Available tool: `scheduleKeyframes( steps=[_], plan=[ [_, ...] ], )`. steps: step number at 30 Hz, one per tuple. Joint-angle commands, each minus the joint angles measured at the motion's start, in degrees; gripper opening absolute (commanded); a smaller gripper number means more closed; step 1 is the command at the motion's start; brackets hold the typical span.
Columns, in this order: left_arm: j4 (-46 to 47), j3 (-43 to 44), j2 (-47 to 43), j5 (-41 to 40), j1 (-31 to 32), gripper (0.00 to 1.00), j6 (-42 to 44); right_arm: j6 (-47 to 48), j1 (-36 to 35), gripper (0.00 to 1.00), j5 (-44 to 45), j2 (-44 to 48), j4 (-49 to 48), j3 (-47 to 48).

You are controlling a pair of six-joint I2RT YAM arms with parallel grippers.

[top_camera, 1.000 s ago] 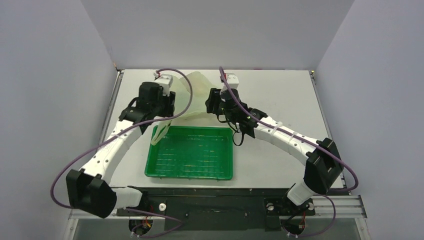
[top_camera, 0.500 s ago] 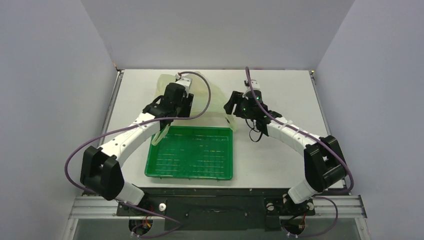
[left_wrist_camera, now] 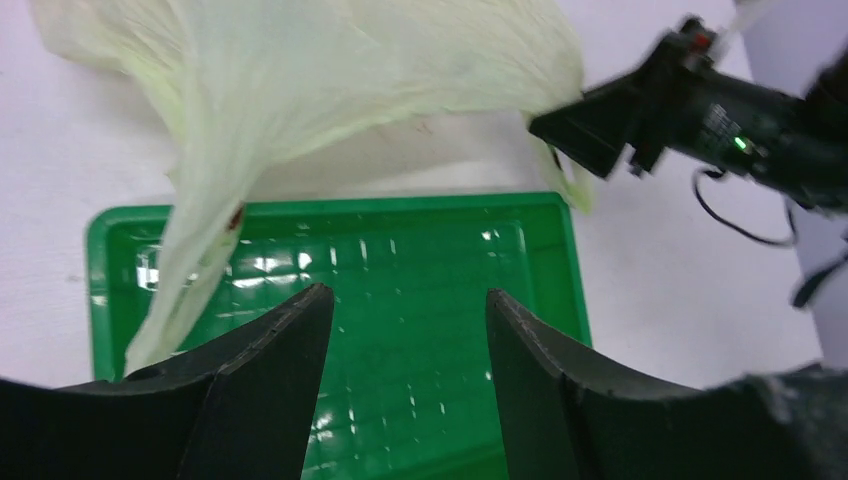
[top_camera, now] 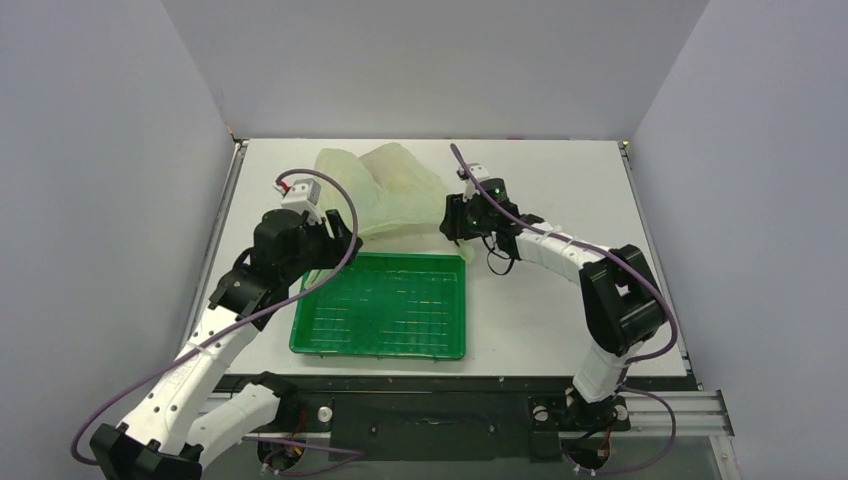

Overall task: Take the fake fruits out of the plastic bag
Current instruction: Move the plastic bag to the center of the board.

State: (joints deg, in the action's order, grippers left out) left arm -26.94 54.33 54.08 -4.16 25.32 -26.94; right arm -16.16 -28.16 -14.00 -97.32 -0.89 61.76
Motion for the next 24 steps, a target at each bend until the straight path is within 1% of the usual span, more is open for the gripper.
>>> scheduleKeyframes(
  steps=[1, 2, 3, 4, 5, 8, 12, 13, 14, 15, 16, 19, 20, 21, 22, 23, 24],
  plan=[
    [-0.4, -2.4, -3.7, 13.2, -0.4, 0.55, -6.5, -3.1, 1.0, 0.31, 1.8, -3.5, -2.6, 8.1],
    [-0.6, -2.8, -4.4, 14.3, -0.3, 0.55, -6.9, -4.1, 1.3, 0.21, 3.1, -3.7, -1.6, 10.5],
    [-1.0, -3.4, -4.7, 16.2, -0.3, 0.56, -8.0, -4.7, 1.4, 0.05, 6.6, -3.7, 1.2, 11.5],
    [-1.0, -3.8, -5.3, 17.0, -0.2, 0.56, -9.3, -6.1, 1.6, 0.01, 8.8, -2.7, 2.4, 12.9],
    [-0.4, -4.8, -5.6, 19.1, -0.2, 0.56, -9.9, -7.0, 1.8, 0.0, 14.3, -1.9, 4.1, 13.1],
    [2.2, -8.2, -7.2, 22.9, 0.9, 0.56, -14.2, -12.3, 3.6, 0.0, 25.8, 4.0, 6.7, 10.3],
    [10.7, -12.8, -8.4, 25.2, 4.2, 0.56, -21.9, -17.4, 7.9, 0.0, 32.5, 12.5, 11.0, 4.4],
    [13.6, -13.3, -8.4, 25.1, 4.9, 0.56, -22.8, -17.8, 9.2, 0.0, 33.8, 14.0, 12.2, 2.6],
    [15.7, -13.8, -8.3, 24.5, 6.6, 0.56, -24.2, -18.4, 9.7, 0.0, 36.9, 16.8, 15.1, 1.7],
    [16.2, -13.8, -7.8, 23.9, 7.5, 0.56, -24.6, -18.7, 10.6, 0.0, 38.5, 20.1, 16.6, 0.0],
    [17.1, -13.4, -7.5, 22.7, 9.6, 0.56, -25.1, -18.6, 11.0, 0.0, 40.9, 21.8, 18.9, -1.1],
    [17.9, -11.5, -4.6, 20.0, 14.3, 0.56, -25.3, -19.2, 12.3, 0.0, 43.2, 32.7, 22.4, -8.3],
    [18.5, -10.3, -3.7, 19.0, 16.7, 0.56, -25.2, -19.6, 12.4, 0.0, 43.3, 34.9, 24.6, -9.7],
    [18.9, -9.6, -1.9, 18.7, 17.9, 0.56, -25.2, -20.2, 12.4, 0.0, 42.9, 39.8, 25.8, -12.4],
    [19.7, -8.1, -0.7, 18.2, 20.5, 0.56, -25.1, -20.3, 12.2, 0.0, 40.8, 42.5, 28.0, -15.1],
    [20.2, -7.3, 1.7, 17.9, 23.3, 0.56, -24.9, -20.4, 12.0, 0.0, 39.3, 47.3, 28.9, -16.3],
    [21.2, -5.6, 3.0, 17.3, 24.7, 0.56, -24.6, -20.5, 11.8, 0.0, 35.9, 49.8, 30.9, -18.6]
  ],
)
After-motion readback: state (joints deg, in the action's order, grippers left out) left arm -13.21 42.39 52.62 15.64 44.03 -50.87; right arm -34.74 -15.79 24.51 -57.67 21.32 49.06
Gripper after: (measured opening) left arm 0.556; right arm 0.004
